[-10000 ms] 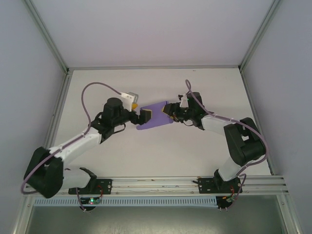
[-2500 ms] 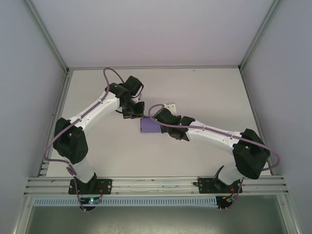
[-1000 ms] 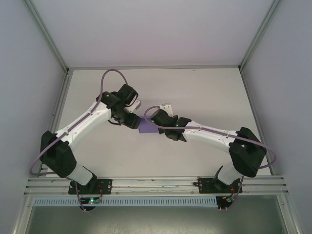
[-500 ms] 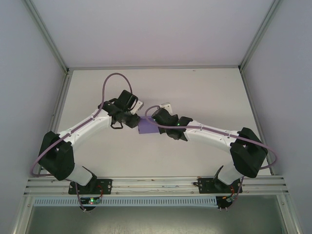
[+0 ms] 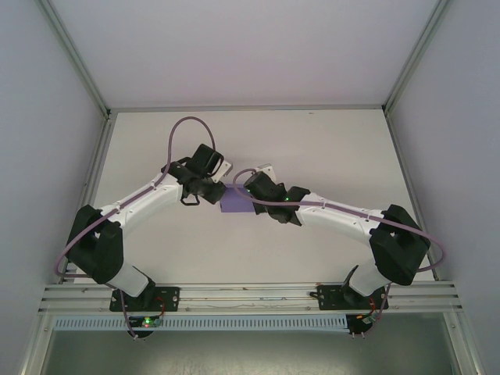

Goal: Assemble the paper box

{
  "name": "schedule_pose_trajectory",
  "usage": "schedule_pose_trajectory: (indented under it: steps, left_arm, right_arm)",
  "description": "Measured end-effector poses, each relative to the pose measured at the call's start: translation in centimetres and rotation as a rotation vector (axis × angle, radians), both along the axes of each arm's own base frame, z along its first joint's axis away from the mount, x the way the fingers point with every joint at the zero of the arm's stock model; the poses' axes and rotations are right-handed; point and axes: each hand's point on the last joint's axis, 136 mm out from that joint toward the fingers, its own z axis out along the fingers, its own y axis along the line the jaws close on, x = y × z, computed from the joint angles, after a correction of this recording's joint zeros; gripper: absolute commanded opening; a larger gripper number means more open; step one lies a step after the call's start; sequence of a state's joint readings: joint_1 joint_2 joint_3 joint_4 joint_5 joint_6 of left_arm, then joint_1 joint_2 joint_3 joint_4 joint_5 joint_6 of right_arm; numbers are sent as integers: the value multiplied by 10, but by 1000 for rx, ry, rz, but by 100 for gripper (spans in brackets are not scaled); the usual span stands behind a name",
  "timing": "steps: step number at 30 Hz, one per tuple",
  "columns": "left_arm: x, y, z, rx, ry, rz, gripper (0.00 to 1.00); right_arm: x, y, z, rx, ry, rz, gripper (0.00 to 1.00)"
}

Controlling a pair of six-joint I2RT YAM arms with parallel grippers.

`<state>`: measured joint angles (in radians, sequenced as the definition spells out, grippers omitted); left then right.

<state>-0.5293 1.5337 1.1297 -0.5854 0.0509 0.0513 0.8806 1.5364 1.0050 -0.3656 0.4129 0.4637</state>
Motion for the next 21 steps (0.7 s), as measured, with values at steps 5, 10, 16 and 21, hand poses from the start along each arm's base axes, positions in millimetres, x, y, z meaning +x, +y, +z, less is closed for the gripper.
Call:
schedule_pose_trajectory:
  steps: [5, 10, 16, 21]
  left_arm:
    - [0, -1, 0, 1, -4, -2, 14]
    - [1, 0, 1, 12, -12, -2, 4]
    - [-2, -2, 3, 51, -24, -10, 0]
    - [-8, -3, 12, 87, -16, -11, 0]
  right_arm:
    - [-2, 2, 0, 8, 12, 16, 0]
    - [-3, 1, 2, 0, 30, 34, 0]
    - [-8, -3, 4, -42, 70, 64, 0]
    - [-9, -6, 4, -56, 86, 73, 0]
